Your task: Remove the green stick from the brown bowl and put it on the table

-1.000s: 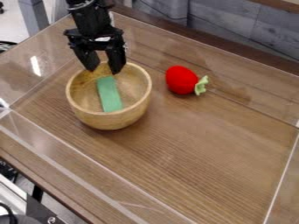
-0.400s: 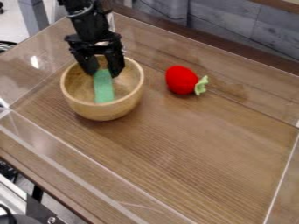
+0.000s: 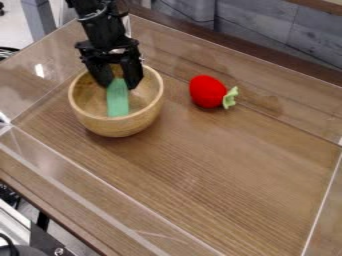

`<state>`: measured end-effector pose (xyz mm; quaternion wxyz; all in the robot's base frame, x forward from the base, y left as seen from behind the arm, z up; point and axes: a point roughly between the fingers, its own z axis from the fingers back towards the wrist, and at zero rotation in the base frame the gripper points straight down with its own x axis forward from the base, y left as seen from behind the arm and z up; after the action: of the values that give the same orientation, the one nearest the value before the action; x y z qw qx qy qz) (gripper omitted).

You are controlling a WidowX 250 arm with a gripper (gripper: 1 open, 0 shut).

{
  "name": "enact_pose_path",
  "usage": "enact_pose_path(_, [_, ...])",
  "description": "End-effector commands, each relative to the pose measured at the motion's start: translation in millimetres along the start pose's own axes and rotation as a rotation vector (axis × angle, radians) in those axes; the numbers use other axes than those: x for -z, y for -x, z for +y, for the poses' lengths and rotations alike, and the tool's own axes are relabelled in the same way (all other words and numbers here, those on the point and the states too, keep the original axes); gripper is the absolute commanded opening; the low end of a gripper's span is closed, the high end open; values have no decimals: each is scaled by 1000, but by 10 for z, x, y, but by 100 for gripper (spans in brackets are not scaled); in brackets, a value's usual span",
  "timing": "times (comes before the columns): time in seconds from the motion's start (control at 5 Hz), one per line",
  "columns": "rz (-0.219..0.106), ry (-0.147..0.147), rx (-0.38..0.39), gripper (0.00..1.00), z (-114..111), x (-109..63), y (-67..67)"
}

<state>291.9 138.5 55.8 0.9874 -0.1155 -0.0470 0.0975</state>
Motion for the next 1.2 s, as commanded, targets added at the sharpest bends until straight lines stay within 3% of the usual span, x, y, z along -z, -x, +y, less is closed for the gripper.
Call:
enact_pose_path(0.0, [-71, -19, 31, 100, 23, -216, -49])
enact_pose_path(0.2, [-74, -15, 37, 100, 82, -211, -28])
enact_pose_path(0.4, [-82, -23, -11, 0, 156, -140, -36])
enact_pose_path(0.6, [-82, -26, -17, 0, 144, -59, -16])
enact_pose_path(1.0, [-161, 14, -10, 0, -65, -421, 65])
